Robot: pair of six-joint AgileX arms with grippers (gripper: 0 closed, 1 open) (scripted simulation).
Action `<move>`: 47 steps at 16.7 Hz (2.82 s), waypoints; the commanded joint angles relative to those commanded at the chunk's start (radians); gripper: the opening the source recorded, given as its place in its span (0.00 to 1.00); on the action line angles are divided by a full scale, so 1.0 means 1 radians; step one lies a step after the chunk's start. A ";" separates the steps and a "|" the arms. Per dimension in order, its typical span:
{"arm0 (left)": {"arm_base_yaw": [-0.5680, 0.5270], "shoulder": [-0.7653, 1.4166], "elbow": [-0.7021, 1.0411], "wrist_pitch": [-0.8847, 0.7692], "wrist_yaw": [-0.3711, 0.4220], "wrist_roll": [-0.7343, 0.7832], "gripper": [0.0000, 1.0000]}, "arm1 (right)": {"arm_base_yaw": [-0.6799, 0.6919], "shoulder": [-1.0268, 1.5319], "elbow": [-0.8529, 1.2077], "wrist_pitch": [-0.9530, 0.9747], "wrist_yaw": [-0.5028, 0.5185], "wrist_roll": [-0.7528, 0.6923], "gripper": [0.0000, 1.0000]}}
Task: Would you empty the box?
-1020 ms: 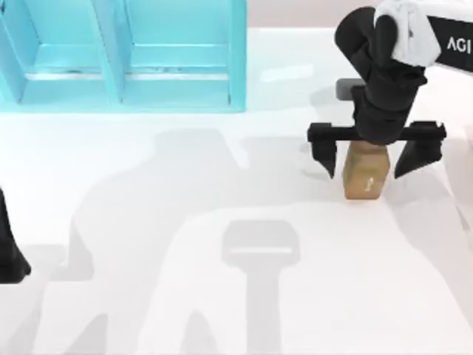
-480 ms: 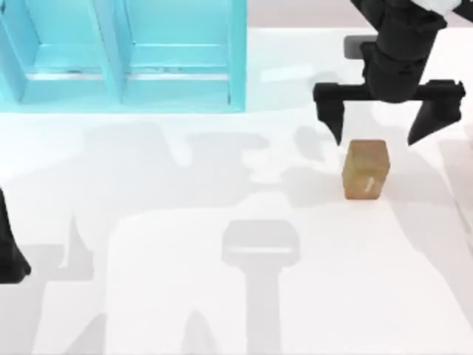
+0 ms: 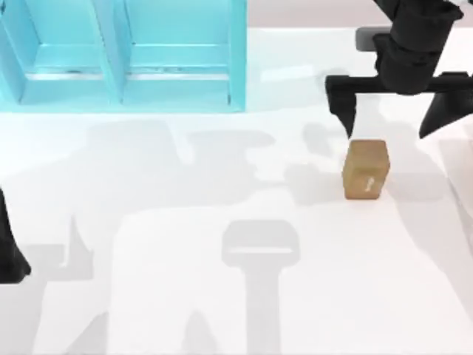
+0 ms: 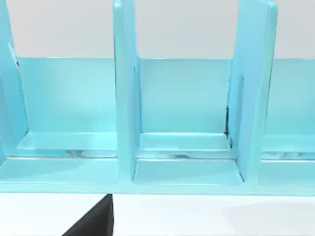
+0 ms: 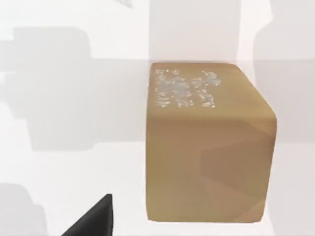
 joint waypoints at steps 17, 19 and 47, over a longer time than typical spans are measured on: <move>0.000 0.000 0.000 0.000 0.000 0.000 1.00 | -0.809 -0.169 -0.103 -0.067 -0.002 -0.810 1.00; 0.000 0.000 0.000 0.000 0.000 0.000 1.00 | -0.806 -0.165 -0.100 -0.066 -0.001 -0.809 1.00; 0.000 0.000 0.000 0.000 0.000 0.000 1.00 | -0.806 -0.134 -0.448 0.313 -0.002 -0.806 0.40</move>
